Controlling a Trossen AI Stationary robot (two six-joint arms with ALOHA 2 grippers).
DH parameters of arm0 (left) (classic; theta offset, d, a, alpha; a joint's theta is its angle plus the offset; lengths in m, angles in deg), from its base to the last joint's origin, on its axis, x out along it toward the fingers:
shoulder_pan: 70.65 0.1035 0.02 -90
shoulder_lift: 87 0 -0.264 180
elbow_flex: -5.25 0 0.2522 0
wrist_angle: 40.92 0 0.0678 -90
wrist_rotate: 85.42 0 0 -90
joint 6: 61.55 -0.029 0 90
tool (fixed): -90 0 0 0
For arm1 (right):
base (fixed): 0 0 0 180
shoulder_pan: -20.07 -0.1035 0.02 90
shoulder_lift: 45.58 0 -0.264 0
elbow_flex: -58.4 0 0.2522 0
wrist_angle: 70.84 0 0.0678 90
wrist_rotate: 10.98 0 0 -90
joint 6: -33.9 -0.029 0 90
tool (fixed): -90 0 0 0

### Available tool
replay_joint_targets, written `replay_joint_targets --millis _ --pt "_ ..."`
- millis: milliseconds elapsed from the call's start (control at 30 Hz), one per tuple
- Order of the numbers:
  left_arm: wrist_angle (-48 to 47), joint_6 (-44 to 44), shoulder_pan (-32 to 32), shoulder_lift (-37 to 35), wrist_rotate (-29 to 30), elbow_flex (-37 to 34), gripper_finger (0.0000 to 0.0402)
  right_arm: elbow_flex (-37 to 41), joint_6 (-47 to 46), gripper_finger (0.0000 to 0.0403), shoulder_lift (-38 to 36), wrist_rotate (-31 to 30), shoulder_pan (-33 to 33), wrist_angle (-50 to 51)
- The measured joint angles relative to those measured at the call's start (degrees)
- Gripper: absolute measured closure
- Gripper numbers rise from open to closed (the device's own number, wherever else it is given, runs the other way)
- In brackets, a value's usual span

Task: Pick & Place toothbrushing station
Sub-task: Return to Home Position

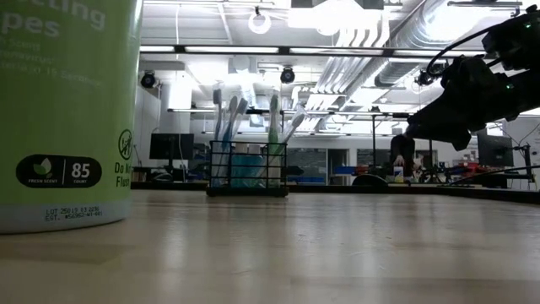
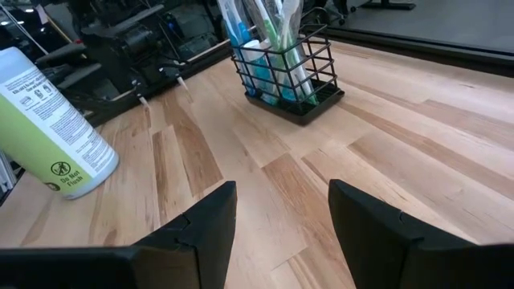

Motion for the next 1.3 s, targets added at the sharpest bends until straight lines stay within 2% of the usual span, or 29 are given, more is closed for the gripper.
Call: replay_joint_targets --millis 167,367,667,1033,1300 --pt "3.4 3.4 0.0 -7.0 4.8 -3.2 0.0226 0.0 0.0 0.0213 0.0 0.0 0.0 0.0" --pt "10.2 7.3 0.0 -7.2 12.8 -10.0 0.0226 0.0 0.0 0.0213 0.0 0.0 0.0 0.0" --pt "23.1 8.2 0.0 -7.1 12.5 -20.8 0.0226 0.0 0.0 0.0213 0.1 0.0 0.0 0.0" --pt "34.6 8.4 0.0 -7.1 12.5 -29.1 0.0226 0.0 0.0 0.0213 0.1 0.0 0.0 -0.1" --pt "33.3 6.9 0.0 -7.1 13.3 -29.5 0.0226 0.0 0.0 0.0213 0.1 0.0 0.0 -0.1"
